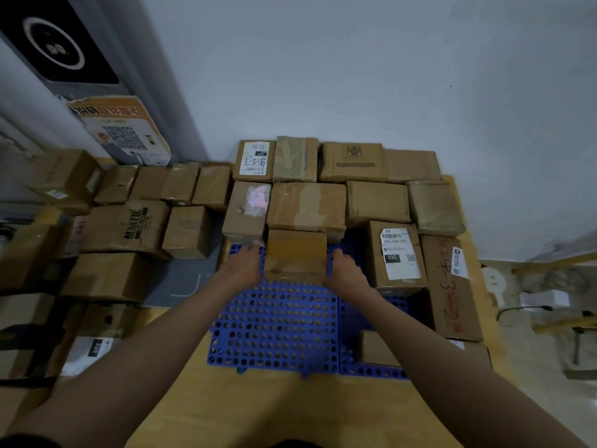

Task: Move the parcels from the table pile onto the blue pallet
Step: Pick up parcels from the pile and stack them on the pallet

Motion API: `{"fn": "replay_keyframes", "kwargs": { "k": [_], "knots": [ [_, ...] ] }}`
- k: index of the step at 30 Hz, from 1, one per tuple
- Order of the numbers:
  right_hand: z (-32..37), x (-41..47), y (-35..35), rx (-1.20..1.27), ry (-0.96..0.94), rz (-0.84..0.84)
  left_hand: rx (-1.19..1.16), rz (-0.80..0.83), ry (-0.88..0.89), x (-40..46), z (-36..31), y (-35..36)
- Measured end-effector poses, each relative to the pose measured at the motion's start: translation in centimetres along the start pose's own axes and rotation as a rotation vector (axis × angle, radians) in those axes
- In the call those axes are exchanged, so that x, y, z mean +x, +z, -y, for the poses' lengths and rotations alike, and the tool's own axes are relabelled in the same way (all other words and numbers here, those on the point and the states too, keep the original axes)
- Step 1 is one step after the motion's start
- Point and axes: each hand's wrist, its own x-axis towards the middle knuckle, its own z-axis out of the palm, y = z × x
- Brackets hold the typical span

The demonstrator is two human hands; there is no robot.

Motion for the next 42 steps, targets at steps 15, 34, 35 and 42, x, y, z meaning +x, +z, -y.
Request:
{"fn": "replay_keyframes", "kwargs": {
  "k": [15,34,35,42],
  "knots": [
    [6.9,-8.6,-0.3,-0.509,-0.404,0.180,0.051,0.000,-0.084,-13.6,6.2,1.3],
    [17.8,-11.7,12.7,-0.359,-0.435,0.323,-0.074,0.014,-0.335,-21.3,23.0,8.0],
    [18.5,-11.8,13.7,-0.333,-0.430,0.329,-0.081,0.020,-0.339,-21.4,24.0,8.1],
    [23.2,-12.9,22.0,-0.320,-0.386,0.360,-0.086,0.055,-0.332,-21.4,30.4,10.0]
  ]
}}
